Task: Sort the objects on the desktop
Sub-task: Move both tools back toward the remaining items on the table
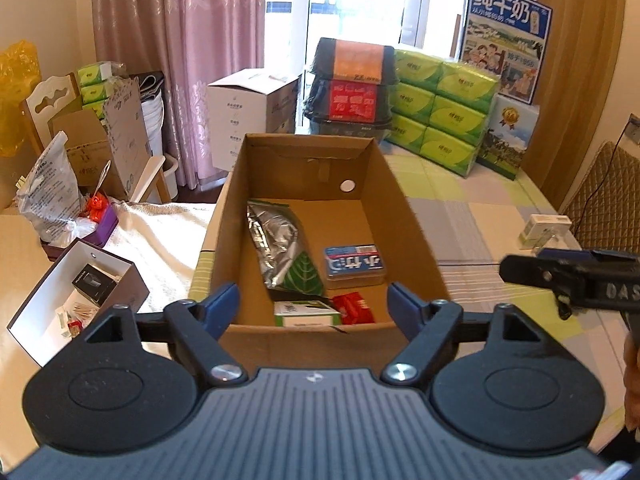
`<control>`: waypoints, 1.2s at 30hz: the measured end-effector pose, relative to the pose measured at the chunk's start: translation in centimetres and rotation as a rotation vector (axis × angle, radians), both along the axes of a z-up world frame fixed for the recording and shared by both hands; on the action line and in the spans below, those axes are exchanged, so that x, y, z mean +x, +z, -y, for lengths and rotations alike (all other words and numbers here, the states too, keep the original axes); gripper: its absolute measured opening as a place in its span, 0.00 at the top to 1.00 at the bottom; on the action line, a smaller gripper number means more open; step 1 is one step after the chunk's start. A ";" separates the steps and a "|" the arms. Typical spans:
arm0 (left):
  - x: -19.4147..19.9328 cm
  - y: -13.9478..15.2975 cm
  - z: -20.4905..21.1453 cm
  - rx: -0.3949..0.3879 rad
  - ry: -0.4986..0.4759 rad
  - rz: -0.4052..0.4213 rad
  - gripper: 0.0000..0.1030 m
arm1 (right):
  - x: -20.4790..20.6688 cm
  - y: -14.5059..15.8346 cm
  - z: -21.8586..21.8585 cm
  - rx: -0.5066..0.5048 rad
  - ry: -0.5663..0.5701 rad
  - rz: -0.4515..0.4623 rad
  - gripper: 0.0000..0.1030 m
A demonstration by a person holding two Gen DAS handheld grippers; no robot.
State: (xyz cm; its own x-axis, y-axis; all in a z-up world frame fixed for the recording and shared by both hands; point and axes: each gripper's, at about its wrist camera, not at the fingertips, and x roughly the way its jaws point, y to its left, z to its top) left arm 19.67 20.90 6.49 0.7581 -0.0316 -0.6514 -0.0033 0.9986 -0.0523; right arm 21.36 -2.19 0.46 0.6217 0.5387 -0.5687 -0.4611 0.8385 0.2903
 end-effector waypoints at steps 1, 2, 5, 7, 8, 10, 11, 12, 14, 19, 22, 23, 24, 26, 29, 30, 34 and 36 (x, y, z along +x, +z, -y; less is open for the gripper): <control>-0.3 0.1 0.5 -0.001 -0.004 0.002 0.24 | -0.6 0.1 0.7 -0.003 -0.007 0.007 0.19; -0.6 0.3 1.1 -0.006 -0.013 0.010 0.23 | -1.1 0.2 1.5 -0.008 -0.016 0.014 0.15; -1.4 0.7 2.9 0.000 -0.036 0.034 0.17 | -2.4 0.2 4.0 -0.026 -0.052 0.029 0.10; -1.8 1.0 4.3 0.009 -0.053 0.052 0.12 | -3.2 0.2 6.0 -0.031 -0.085 0.031 0.06; -1.9 1.2 5.2 0.010 -0.063 0.060 0.09 | -3.6 0.2 7.0 -0.031 -0.101 0.031 0.04; -2.3 1.4 6.6 0.012 -0.077 0.076 0.04 | -4.4 0.1 9.1 -0.037 -0.137 0.034 0.02; -2.4 1.5 7.3 0.018 -0.084 0.083 0.02 | -4.8 0.1 10.0 -0.043 -0.150 0.036 0.02; -2.7 1.6 8.3 0.031 -0.098 0.090 0.02 | -5.3 -0.1 11.1 -0.049 -0.167 0.036 0.02; -3.0 1.7 10.3 0.054 -0.125 0.102 0.02 | -6.3 -0.3 13.0 -0.058 -0.195 0.034 0.02; -3.5 1.4 14.8 0.066 -0.202 0.101 0.01 | -8.0 -1.0 18.1 -0.074 -0.277 0.023 0.02; -3.5 0.9 17.4 0.053 -0.245 0.088 0.01 | -8.7 -1.4 20.8 -0.085 -0.323 0.022 0.02; -3.3 0.6 18.4 0.049 -0.258 0.081 0.01 | -8.9 -1.4 21.6 -0.090 -0.336 0.022 0.02; -3.2 0.4 19.3 0.046 -0.270 0.076 0.01 | -9.1 -1.5 22.5 -0.095 -0.351 0.022 0.02; -2.8 -0.2 20.9 0.039 -0.295 0.064 0.01 | -9.2 -1.8 24.0 -0.102 -0.375 0.021 0.02; -2.2 -1.2 23.2 0.038 -0.321 0.049 0.01 | -8.9 -2.2 26.1 -0.111 -0.403 0.018 0.02; -2.0 -1.5 23.8 0.041 -0.328 0.046 0.01 | -8.8 -2.4 26.7 -0.115 -0.408 0.020 0.02; -0.6 -2.6 26.3 0.053 -0.346 0.040 0.02 | -7.4 -3.1 28.7 -0.141 -0.411 0.043 0.02; 0.3 -3.3 27.6 0.055 -0.349 0.036 0.02 | -6.3 -3.6 29.6 -0.159 -0.414 0.049 0.02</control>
